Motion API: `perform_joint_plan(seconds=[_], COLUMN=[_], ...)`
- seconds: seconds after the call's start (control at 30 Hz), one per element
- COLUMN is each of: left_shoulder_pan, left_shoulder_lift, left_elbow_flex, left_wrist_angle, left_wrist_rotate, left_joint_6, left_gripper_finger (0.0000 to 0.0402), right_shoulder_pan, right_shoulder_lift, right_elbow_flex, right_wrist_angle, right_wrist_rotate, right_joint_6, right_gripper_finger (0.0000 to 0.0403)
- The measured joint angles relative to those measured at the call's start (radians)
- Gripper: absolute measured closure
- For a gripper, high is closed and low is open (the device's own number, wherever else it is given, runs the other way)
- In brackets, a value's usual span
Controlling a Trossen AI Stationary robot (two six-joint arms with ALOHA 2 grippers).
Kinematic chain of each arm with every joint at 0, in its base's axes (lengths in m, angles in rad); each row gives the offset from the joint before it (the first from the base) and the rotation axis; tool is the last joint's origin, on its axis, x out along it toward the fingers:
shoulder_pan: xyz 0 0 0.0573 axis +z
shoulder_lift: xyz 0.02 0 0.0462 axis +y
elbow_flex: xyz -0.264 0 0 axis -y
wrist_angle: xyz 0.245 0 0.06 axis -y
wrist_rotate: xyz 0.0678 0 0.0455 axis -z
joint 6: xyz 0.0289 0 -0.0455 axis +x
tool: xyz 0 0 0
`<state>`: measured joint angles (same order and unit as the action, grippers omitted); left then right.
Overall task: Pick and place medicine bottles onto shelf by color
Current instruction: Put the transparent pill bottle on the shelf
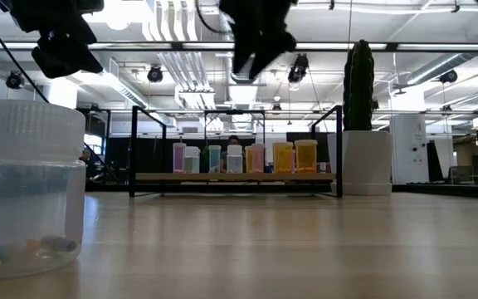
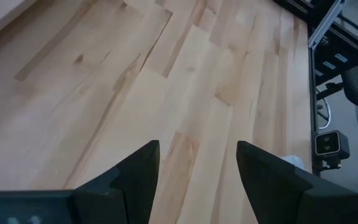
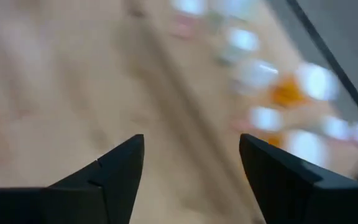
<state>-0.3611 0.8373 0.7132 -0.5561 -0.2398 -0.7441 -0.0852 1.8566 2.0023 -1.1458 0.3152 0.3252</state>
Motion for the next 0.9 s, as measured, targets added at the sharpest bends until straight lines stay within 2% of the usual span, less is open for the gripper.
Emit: perform_joint_plan(seconds=[0.13, 0.3, 0.47, 0.63, 0.77, 0.9], left_shoulder_pan=[0.000, 0.000, 0.000, -0.006, -0.023, -0.063], left_shoulder_lift=[0.000, 0.000, 0.000, 0.030, 0.115, 0.222], left_elbow_flex=[0.000, 0.000, 0.000, 0.039, 0.113, 0.208], left_wrist_angle=[0.004, 0.024, 0.103, 0.179, 0.169, 0.090], left_wrist_rotate=[0.000, 0.000, 0.002, 0.005, 0.052, 0.074], left_joint_6=[0.000, 0.000, -0.006, 0.022, 0.077, 0.128], left_gripper_finger=[0.0204, 0.0204, 0.0204, 0.0209, 0.0218, 0.0223], right_shoulder_pan=[0.172, 0.348, 0.481, 0.566, 0.601, 0.629], right_shoulder_lift=[-0.049, -0.074, -0.090, -0.094, -0.105, -0.116], right_elbow_flex=[-0.132, -0.277, -0.344, -0.393, -0.416, -0.475], right_wrist_angle=[0.211, 0.378, 0.400, 0.383, 0.310, 0.326], right_wrist_rotate=[0.000, -0.001, 0.000, -0.012, -0.031, -0.026], right_joint_6=[0.050, 0.266, 0.421, 0.424, 0.475, 0.460], right_gripper_finger=[0.0161, 0.0172, 0.0180, 0.0184, 0.0184, 0.0184])
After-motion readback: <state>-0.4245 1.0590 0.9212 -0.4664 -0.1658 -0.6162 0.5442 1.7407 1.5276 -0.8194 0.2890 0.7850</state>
